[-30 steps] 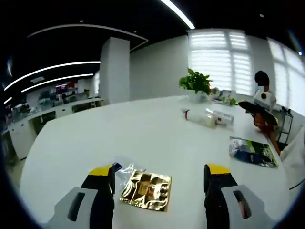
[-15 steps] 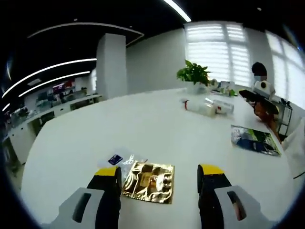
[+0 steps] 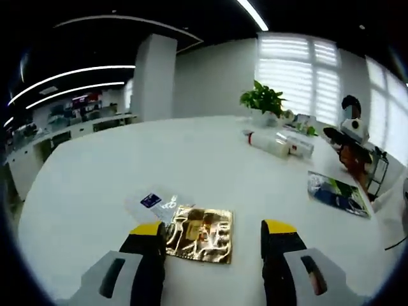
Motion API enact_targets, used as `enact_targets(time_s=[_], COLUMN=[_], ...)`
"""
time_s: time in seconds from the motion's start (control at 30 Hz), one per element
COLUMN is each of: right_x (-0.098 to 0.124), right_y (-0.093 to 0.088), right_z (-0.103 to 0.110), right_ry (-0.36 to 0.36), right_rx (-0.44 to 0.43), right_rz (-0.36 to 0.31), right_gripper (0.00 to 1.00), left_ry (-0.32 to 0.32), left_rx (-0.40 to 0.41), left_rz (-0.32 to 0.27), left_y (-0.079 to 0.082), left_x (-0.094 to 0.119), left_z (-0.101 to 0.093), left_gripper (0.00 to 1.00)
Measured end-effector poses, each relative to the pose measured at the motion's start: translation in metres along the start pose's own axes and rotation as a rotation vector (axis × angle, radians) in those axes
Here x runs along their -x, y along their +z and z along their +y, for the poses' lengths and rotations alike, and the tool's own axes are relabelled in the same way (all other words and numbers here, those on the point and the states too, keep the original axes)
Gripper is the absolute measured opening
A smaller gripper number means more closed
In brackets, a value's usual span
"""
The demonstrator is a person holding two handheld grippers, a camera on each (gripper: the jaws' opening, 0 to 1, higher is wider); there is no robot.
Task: Arrange the skincare products in the storage area until every visible bottle or jar stands upright without overlapping.
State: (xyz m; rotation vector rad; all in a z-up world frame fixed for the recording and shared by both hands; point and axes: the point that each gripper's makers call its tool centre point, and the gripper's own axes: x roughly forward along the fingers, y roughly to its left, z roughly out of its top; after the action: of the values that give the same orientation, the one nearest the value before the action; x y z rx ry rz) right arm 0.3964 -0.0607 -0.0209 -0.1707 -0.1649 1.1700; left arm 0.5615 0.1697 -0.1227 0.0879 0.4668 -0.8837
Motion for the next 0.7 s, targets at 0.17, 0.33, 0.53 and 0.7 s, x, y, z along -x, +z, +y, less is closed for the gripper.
enact_targets(time_s=[0.17, 0.33, 0.53, 0.7], right_x=[0.0, 0.0, 0.0, 0.0], right_y=[-0.001, -0.001, -0.002, -0.002], right_z=[0.001, 0.001, 0.001, 0.001], right_ry=[0.005, 0.006, 0.007, 0.006], right_rx=[0.001, -0.001, -0.001, -0.003], right_rz=[0.005, 0.003, 0.007, 0.008], right_gripper=[0.87, 0.87, 0.86, 0.86], left_ry=[-0.022, -0.033, -0.05, -0.095], left_rx=[0.011, -0.041, -0.071, -0.077], left_rz=[-0.004, 0.0, 0.018, 0.027], left_y=[0.001, 0.0, -0.003, -0.003], left_x=[-0.003, -0.005, -0.003, -0.002], left_z=[-0.003, -0.008, -0.02, -0.032], left_gripper=[0.6, 0.56, 0.54, 0.54])
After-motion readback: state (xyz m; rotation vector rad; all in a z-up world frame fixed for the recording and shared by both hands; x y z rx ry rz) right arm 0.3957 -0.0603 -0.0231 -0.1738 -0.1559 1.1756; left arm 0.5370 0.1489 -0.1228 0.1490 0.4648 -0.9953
